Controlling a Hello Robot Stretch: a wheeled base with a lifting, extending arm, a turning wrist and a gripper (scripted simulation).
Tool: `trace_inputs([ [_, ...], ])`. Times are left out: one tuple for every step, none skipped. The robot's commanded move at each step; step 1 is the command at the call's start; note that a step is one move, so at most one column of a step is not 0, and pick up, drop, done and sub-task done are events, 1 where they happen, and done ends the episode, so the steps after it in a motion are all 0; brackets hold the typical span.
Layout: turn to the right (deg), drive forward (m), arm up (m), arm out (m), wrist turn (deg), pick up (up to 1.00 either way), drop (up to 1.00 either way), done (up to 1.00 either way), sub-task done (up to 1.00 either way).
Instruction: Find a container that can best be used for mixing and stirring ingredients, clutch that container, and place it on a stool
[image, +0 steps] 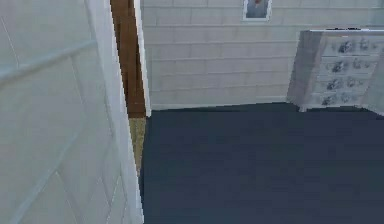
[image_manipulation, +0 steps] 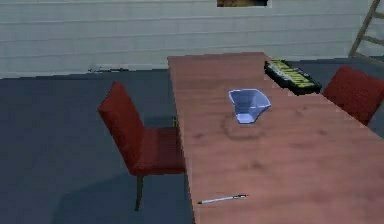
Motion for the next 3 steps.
trace_inputs([
  [33.0,0.0,0.0,0.0,0.0,0.0,0.0,0.0,0.0],
  [0.0,0.15,0.0,0.0,0.0,0.0,0.0,0.0,0.0],
  [36.0,0.0,0.0,0.0,0.0,0.0,0.0,0.0,0.0],
])
